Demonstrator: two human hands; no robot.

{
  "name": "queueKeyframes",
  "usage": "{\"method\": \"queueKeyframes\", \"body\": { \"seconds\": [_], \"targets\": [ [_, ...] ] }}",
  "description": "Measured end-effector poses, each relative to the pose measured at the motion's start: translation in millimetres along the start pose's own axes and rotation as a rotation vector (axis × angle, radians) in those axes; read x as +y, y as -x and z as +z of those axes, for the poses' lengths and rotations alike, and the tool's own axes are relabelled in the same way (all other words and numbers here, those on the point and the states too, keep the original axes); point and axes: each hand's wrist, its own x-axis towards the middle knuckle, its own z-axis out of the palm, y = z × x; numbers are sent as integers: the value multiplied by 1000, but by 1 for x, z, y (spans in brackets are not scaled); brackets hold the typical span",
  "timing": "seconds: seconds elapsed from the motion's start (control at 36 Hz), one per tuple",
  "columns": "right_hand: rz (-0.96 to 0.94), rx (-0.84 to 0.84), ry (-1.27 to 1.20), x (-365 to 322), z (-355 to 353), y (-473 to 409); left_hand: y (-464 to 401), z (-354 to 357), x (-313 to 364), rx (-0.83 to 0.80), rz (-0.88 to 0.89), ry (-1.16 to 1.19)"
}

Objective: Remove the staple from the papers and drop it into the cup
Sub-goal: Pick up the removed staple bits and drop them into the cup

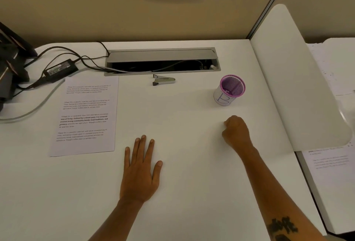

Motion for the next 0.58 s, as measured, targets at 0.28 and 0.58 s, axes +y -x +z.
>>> {"method": "queueKeyframes", "body": {
  "seconds": [0.28,0.58],
  "targets": [
    [18,168,-357,-19,-77,-55,0,0,0,-2,1,3],
    [-81,223,-146,-43,-98,-94,0,1,-1,-2,0,1]
  ]
}}
